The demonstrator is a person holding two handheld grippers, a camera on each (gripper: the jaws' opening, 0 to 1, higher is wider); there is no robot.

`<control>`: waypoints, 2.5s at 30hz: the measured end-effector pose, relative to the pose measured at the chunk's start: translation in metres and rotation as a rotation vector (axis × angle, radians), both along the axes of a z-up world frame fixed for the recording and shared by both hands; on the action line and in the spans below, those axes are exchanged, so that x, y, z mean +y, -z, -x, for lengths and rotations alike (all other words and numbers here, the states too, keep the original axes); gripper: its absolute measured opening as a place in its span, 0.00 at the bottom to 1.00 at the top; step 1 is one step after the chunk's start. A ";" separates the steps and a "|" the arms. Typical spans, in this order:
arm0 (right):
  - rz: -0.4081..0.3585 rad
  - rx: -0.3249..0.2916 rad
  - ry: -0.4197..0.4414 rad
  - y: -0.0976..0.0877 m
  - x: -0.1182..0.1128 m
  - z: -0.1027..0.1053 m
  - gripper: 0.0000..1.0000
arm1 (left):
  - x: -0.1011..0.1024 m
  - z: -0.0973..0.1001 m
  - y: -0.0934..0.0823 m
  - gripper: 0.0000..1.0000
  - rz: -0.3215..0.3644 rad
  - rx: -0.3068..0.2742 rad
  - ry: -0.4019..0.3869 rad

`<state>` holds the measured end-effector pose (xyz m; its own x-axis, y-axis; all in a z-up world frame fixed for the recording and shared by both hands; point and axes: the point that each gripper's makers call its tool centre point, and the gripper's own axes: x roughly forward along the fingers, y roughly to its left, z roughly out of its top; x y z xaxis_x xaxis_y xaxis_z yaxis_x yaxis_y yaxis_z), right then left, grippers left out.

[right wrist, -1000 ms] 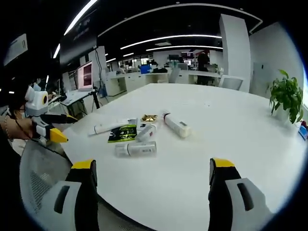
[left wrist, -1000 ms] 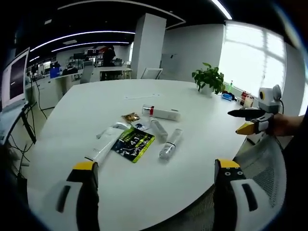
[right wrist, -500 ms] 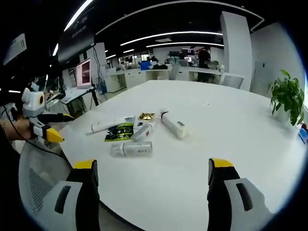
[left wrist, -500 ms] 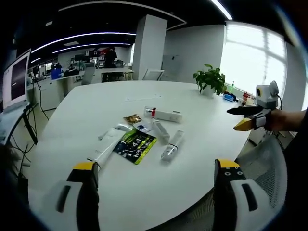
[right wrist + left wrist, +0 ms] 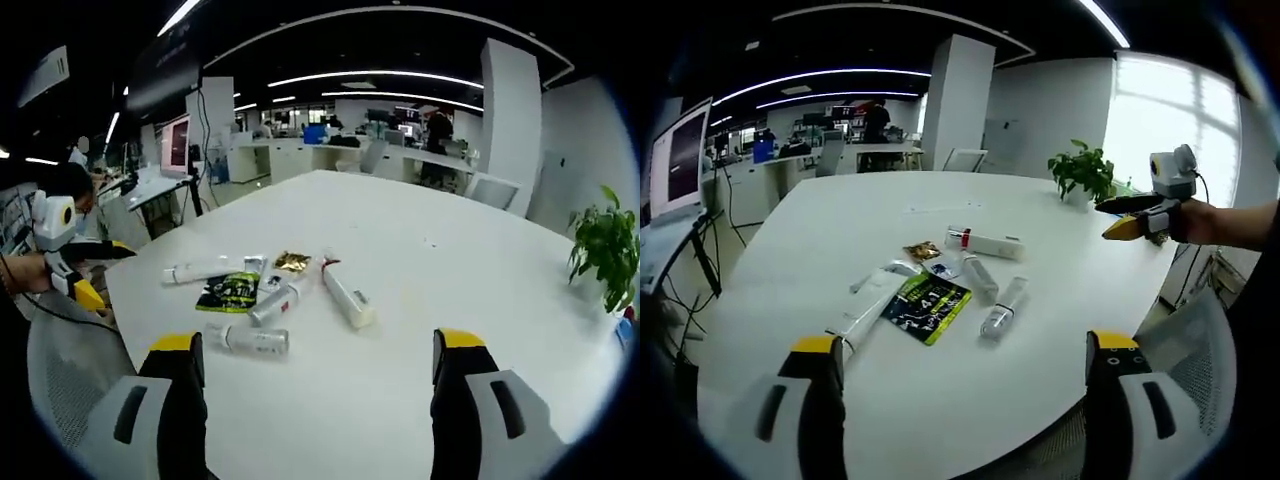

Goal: Arrange the skincare products in the storage area until every visible bottle or jar stands upright without overlapping.

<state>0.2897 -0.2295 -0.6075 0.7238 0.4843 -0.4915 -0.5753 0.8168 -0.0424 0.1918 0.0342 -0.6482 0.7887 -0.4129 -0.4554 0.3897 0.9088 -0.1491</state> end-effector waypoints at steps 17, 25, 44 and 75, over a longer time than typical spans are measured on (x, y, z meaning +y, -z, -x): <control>0.080 0.000 -0.101 0.002 0.025 -0.054 0.93 | -0.002 0.001 0.002 0.93 0.013 0.011 0.014; 0.111 0.036 -0.130 0.014 0.029 -0.069 0.92 | -0.002 0.002 0.003 0.93 0.016 0.024 0.015; 0.191 0.125 -0.169 0.048 0.038 -0.116 0.85 | 0.001 0.002 0.008 0.94 0.012 0.052 0.000; 0.317 0.265 -0.327 0.127 0.080 -0.162 0.49 | 0.006 0.002 0.013 0.94 0.024 0.085 -0.035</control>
<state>0.4521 -0.1496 -0.7346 0.3905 0.4620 -0.7963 -0.8226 0.5635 -0.0764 0.1897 0.0404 -0.6612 0.7615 -0.3974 -0.5119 0.3428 0.9174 -0.2022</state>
